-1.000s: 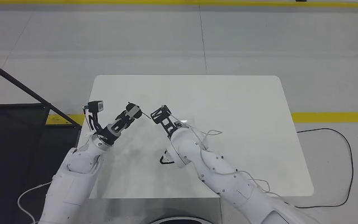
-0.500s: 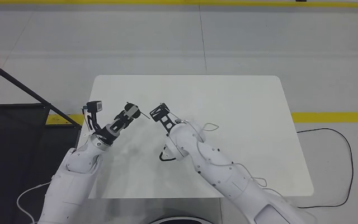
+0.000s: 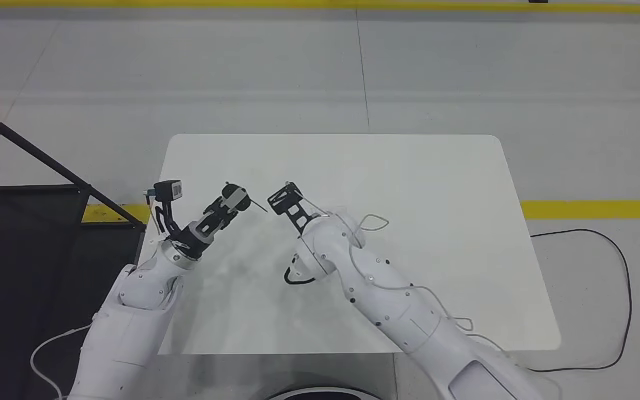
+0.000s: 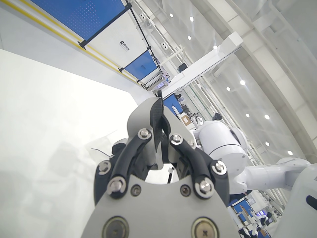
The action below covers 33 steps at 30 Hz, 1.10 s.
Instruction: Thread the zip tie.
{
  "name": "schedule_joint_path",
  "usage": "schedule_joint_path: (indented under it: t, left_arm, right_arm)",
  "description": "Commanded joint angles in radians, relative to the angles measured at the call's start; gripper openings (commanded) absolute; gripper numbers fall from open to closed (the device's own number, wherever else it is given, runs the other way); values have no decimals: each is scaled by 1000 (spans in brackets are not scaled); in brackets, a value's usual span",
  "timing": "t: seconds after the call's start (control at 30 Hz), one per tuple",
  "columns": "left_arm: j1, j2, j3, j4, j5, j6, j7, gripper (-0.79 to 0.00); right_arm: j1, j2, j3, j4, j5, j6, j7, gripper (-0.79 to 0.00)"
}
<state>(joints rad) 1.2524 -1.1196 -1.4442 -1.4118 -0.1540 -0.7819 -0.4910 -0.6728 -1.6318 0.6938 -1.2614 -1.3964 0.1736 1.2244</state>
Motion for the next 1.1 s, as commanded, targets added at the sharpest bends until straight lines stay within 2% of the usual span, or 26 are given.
schedule_joint_path:
  t: [0.0, 0.13, 0.17, 0.23, 1.07]
  left_arm:
    - [0, 0, 1, 0, 0, 1, 0, -785]
    - [-2, 0, 2, 0, 0, 3, 2, -785]
    - [-3, 0, 2, 0, 0, 5, 3, -785]
    - [-7, 0, 2, -2, -1, 6, 4, -785]
    - [-11, 0, 10, 3, -2, 8, 5, -785]
  right_arm:
    - [-3, -2, 5, 1, -1, -3, 0, -659]
    - [-13, -5, 14, -3, -13, -8, 3, -656]
    - [-17, -6, 15, -5, -17, -9, 4, -674]
    - [-25, -7, 18, -10, -26, -11, 4, -785]
    - [-108, -18, 70, -96, -136, -22, 5, -785]
